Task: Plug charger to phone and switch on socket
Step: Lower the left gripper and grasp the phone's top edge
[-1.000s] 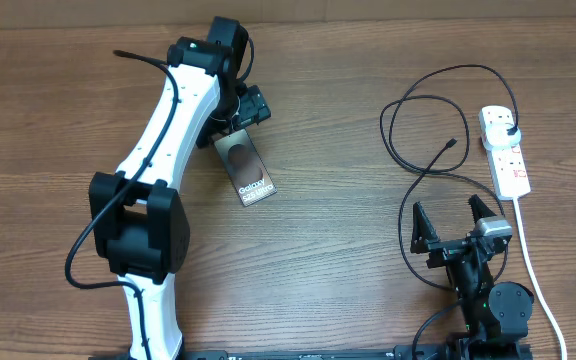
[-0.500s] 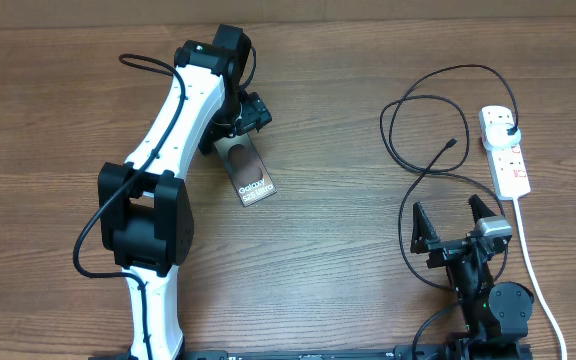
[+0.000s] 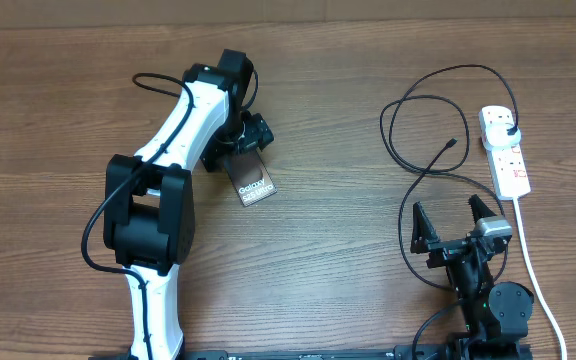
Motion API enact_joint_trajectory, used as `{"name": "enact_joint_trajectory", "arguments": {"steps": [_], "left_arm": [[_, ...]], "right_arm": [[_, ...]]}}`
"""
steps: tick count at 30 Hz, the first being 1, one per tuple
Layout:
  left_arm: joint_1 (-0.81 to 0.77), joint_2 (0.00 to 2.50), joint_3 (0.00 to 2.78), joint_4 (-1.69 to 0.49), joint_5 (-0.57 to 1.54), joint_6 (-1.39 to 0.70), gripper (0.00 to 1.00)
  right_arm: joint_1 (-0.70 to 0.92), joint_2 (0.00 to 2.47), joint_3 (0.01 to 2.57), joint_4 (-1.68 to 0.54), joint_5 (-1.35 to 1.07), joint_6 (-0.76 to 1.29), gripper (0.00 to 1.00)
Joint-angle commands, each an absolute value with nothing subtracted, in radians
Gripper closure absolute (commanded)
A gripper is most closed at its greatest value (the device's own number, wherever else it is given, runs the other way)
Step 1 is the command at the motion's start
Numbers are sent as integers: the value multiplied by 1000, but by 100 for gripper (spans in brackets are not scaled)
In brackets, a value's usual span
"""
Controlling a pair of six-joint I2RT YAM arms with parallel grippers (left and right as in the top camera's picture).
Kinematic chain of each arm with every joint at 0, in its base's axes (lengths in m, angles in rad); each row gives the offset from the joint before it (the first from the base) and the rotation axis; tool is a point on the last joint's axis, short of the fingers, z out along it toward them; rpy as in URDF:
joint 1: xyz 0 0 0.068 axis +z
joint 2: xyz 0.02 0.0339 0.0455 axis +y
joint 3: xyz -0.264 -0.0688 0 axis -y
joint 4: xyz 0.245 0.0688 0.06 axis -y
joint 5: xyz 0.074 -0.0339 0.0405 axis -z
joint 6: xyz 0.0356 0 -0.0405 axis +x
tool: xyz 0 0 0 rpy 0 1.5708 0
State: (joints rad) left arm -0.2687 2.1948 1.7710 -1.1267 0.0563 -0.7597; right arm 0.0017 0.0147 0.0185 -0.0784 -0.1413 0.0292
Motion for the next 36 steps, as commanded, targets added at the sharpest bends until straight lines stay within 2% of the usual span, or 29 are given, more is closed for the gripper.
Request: {"name": "enact_joint_trajectory", "arguments": {"steps": [1,15,23,36], "left_arm": [[-276,2204,1723,-1106,75,-736,0],[-313,2204,1586,-974,67,-736,0],[-314,2204,1586,-976,68,-679,15],[-315,2204,1586,-1105,88,-576,28]], "right_arm": [[6,3,8,-73,-135,28,0],[6,3,8,-73,-135,28,0],[6,3,8,-73,-135,28,0],[6,3,8,-73,-135,28,0]]}}
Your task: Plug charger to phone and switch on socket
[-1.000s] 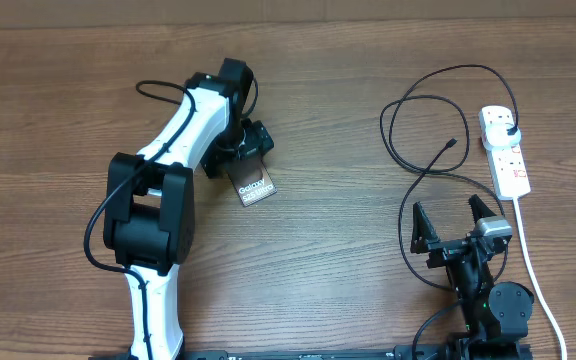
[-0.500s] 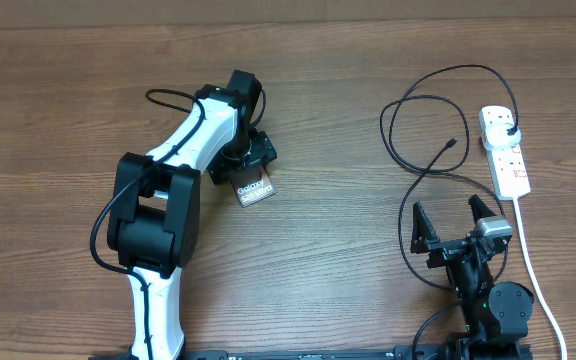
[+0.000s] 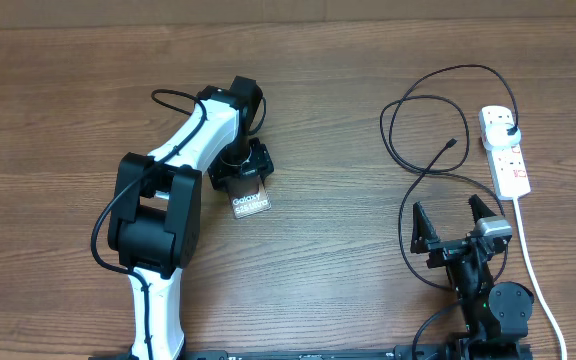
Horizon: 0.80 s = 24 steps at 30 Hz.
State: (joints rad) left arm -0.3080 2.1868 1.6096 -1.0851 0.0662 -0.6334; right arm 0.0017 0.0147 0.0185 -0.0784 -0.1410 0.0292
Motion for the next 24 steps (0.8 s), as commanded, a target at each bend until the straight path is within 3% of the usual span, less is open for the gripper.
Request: {"name": "enact_joint_trajectory", "arguments": {"steps": [1,5,15,17,21,24], "left_arm": [[-315,2204,1586,-1110,97,-567,28],[-315,2204,1586,-1121,146,-516,33],[-315,2204,1586,-1178,189,-457,32],[-315,2204,1586,-1169,183,-457,29],[-315,2204,1586,-1116,168,-456,9],[-315,2204,1586,-1086,145,-456,0]], "right_arm": [[6,3,8,-73,-135,28,0],[6,3,8,-73,-135,28,0],[6,3,8,-73,-135,28,0],[6,3,8,-73,-135,28,0],[6,3,8,-73,-135,28,0],[6,3,8,-73,-135,28,0]]}}
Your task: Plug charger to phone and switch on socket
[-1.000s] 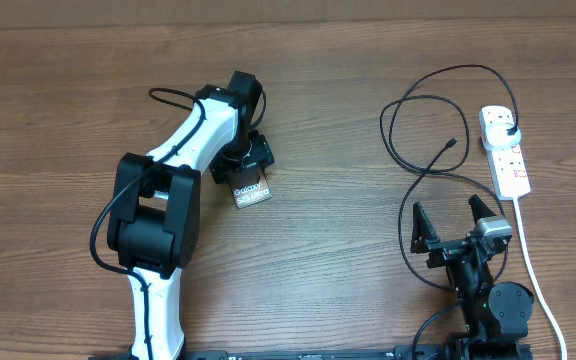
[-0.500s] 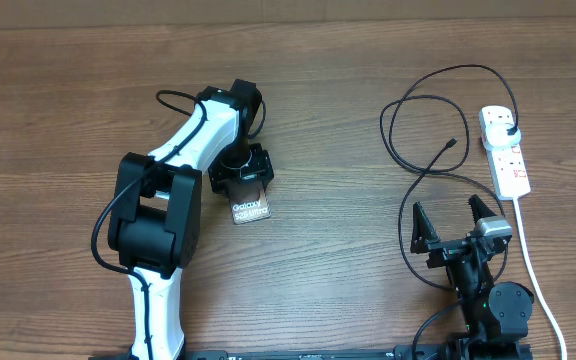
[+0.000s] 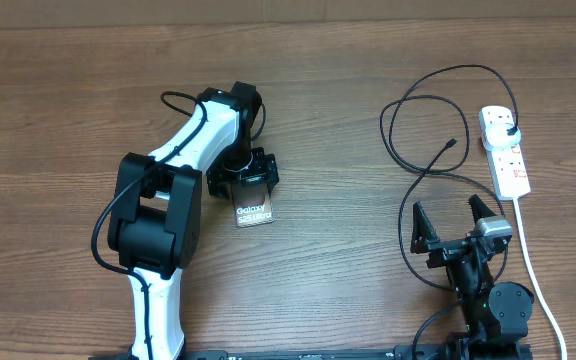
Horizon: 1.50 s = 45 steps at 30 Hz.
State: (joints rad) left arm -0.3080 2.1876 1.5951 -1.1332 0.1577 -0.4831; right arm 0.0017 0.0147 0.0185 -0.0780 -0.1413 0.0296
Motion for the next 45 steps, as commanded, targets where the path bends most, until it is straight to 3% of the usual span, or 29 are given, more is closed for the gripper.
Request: {"name": "enact_joint_trajectory", "arguments": {"steps": [1,10,29,41,45], "left_arm": [[-315,2204,1586,-1079,132,-456,0],[-315,2204,1586,-1064,19,-456,0],[-315,2204,1586,-1019,19,-374,0],[-315,2204,1546,-1026,131,-528,0],[-315,2204,1512,-994,131,-565,10]], "right_arm": [[6,3,8,-73,-135,28,0],[6,3,8,-73,-135,28,0],[6,3,8,-74,-135,28,0],[6,3,8,-73,-135,28,0],[6,3,8,-73,-135,28,0]]}}
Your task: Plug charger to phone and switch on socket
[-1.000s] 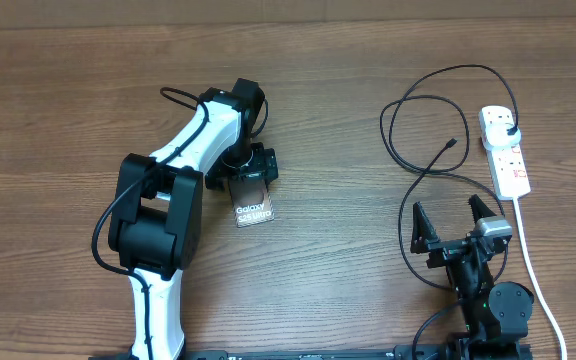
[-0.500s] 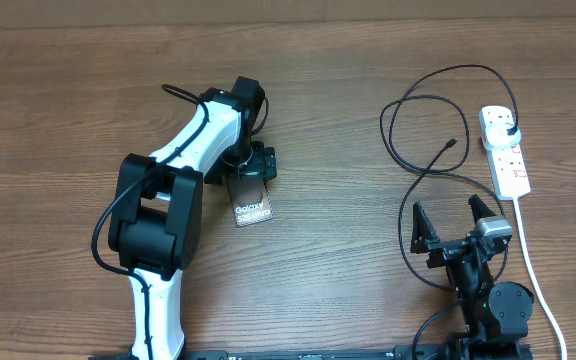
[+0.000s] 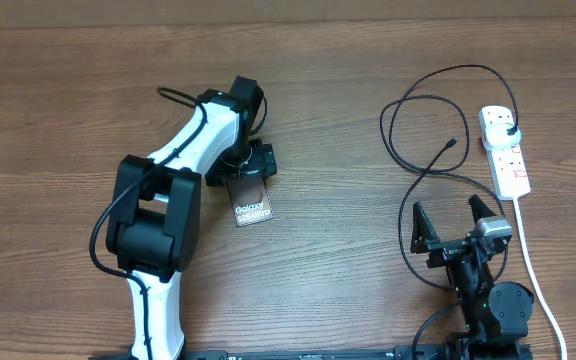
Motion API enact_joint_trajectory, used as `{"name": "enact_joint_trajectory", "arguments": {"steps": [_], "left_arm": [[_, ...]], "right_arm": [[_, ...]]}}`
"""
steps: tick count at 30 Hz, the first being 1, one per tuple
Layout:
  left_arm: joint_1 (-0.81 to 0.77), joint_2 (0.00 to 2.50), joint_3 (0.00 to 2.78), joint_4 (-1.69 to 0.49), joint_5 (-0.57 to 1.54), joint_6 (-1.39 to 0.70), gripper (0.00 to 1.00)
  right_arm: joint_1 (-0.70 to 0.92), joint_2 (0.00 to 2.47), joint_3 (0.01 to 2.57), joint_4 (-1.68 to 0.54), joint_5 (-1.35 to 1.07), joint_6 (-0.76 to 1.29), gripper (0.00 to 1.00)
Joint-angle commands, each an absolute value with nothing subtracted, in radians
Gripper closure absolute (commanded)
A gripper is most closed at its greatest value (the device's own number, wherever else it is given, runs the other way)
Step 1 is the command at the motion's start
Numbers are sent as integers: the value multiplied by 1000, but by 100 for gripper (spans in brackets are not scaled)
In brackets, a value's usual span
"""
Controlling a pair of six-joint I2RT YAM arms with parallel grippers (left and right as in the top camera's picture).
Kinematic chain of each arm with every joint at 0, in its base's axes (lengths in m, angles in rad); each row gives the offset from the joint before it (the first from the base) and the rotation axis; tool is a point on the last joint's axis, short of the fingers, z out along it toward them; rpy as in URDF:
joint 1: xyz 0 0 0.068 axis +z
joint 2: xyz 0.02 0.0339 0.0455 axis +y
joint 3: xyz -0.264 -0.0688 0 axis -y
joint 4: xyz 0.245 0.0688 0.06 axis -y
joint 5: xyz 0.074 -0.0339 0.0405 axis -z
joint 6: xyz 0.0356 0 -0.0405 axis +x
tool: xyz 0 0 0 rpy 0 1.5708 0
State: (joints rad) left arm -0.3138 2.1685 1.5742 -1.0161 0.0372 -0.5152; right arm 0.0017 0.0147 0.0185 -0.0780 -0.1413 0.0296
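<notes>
The dark phone [image 3: 251, 205], with a white "Galaxy" label facing up, lies left of the table's middle, its long side running toward the front edge. My left gripper [image 3: 249, 173] sits over the phone's far end, fingers against its two sides. The black charger cable [image 3: 404, 160] loops across the right half, and its free connector tip [image 3: 453, 143] lies on the wood. It runs from a black plug in the white socket strip [image 3: 504, 152] at the far right. My right gripper [image 3: 449, 220] stands open near the front edge, holding nothing.
The socket strip's white cord [image 3: 530, 265] runs down the right side to the front edge, passing close to the right arm's base [image 3: 498, 305]. Bare wooden table [image 3: 338, 250] lies between the phone and the cable loops.
The left gripper's fingers look closer together on the phone's far end. The phone has shifted only a little toward the back. The right arm, cable and socket strip are unchanged.
At first the left gripper held the phone slanted, its near end pointing right. Later the phone was further left and less slanted. Then it lay nearly straight, pointing at the front edge, where it stays now. The right gripper stayed open and still throughout.
</notes>
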Motion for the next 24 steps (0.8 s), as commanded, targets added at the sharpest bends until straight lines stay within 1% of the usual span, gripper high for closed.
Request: {"name": "enact_joint_trajectory", "arguments": {"steps": [1,2,5,9,18,24], "left_arm": [[-315,2204,1509,-992,130,-565,12],[-315,2204,1509,-993,128,-565,14],[-315,2204,1509,-994,127,-565,24],[-315,2204,1509,-994,129,-566,32],[-315,2204,1512,-999,132,-565,40],[-315,2204,1555,-1047,160,-564,44]], "right_arm": [[6,3,8,-73,-135,28,0],[6,3,8,-73,-135,28,0],[6,3,8,-73,-135,28,0],[6,3,8,-73,-135,28,0],[6,3,8,-73,-135,28,0],[6,3,8,-73,-135,28,0]]}}
